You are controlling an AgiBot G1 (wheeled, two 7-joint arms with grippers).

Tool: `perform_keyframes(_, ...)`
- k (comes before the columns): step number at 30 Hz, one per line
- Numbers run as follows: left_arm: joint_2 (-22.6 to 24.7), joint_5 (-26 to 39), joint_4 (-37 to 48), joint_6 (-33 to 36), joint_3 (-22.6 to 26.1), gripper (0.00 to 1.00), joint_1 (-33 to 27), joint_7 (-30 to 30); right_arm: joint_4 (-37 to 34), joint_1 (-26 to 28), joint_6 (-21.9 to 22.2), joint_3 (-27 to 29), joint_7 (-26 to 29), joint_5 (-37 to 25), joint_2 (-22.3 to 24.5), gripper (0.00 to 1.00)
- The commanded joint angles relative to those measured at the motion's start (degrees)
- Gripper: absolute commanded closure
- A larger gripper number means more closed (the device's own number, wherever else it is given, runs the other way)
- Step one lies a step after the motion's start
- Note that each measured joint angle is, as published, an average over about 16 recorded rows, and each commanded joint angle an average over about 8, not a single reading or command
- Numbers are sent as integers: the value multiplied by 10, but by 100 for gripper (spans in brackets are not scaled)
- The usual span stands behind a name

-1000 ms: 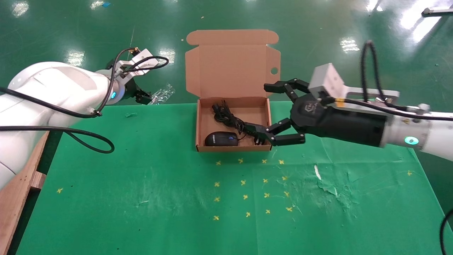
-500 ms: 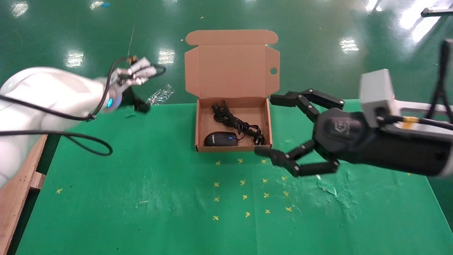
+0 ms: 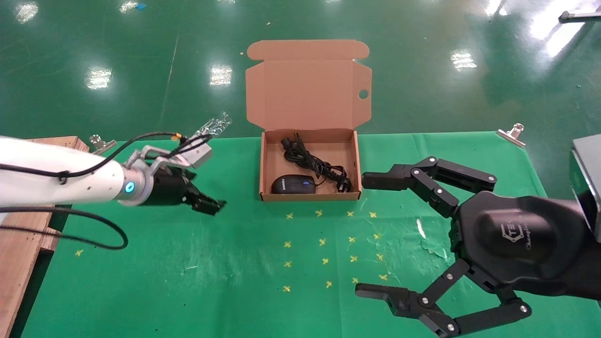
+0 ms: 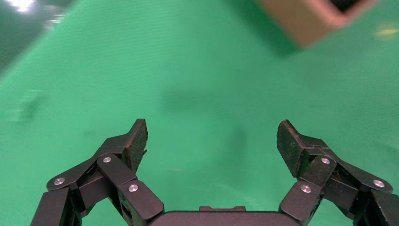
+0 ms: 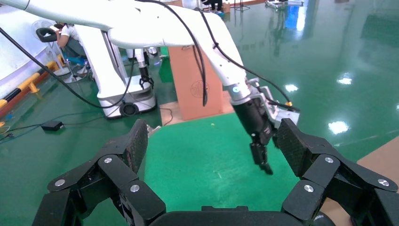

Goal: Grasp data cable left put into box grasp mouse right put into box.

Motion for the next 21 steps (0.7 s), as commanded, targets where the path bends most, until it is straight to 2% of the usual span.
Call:
perform_keyframes(1,-11,-36,-9,14,-17,0,11,24,6,-4,-3,2,3,5,4,0)
perform_keyframes(21,-125,-398,-102,152,-190,0,125,265,6,-3,-3,1,3,6,4,0)
